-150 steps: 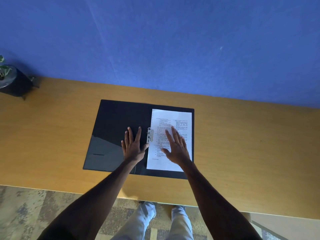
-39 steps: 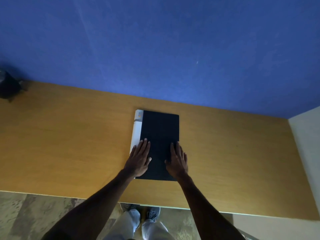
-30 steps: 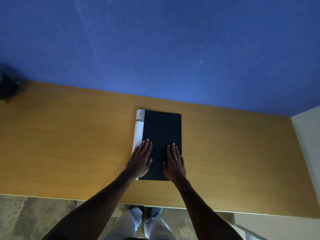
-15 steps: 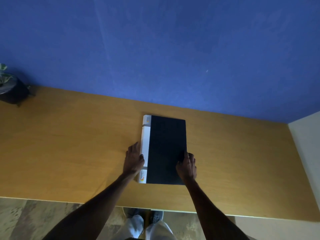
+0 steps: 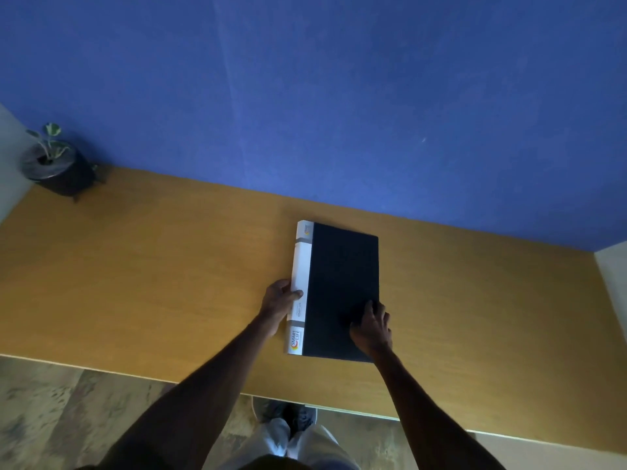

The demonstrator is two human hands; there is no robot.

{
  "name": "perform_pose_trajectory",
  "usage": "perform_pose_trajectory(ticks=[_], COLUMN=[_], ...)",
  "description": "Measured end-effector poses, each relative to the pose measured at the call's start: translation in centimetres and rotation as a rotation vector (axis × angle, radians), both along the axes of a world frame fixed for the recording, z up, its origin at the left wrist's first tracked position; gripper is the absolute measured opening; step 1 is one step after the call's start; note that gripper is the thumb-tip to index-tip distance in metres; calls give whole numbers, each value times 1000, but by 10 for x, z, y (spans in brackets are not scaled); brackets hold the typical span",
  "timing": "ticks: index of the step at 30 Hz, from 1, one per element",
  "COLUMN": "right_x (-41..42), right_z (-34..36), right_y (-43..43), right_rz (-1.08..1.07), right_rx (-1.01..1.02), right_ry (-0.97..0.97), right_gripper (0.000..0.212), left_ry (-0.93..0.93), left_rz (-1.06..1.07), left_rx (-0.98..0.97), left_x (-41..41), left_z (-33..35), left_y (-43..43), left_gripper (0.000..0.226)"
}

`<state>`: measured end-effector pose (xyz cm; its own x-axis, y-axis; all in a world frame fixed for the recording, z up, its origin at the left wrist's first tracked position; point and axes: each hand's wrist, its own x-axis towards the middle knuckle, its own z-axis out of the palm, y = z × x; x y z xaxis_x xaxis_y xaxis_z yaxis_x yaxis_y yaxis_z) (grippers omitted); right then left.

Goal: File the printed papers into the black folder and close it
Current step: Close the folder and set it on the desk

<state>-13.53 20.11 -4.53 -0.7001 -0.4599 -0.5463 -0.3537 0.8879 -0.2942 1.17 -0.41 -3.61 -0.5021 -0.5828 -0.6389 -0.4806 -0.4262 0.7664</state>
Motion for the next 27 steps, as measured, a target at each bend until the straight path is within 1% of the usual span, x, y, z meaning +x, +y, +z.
perform_pose_trajectory(ticks=[5,8,13,15,17,19,21,24,27], right_x=[-16,-25,-37,-41,-42,-40,-35,-25,-12], right_z=[7,14,26,27,35,44,50,58,59], right_y=[7,10,9,5,-6,-19,-34,-59,-85], right_rz=[-39,-97,-276,-351,-420,-462,-484,-490,-486], right_rx=[-91,-157,-280,-316,-366,-427,-466,-502,-510], right_ry=[-53,-91,-130,-150,-199,-248,-271,-277,-284], right_gripper=[64,69,70,59,39,27,22,23,20], left_ry=[20,41,79,106,122,144,159,177,155], left_rz=[84,144,201,207,202,194,206,236,277], left_rx=[120,209,229,232,229,220,217,218,210], left_x=[-12,-14,-4,3,12,21,30,44,60], left_z=[11,15,27,33,38,42,46,47,44], left_y=[15,16,8,1,-8,-17,-26,-40,-57], left_gripper=[50,51,46,46,48,50,51,49,49])
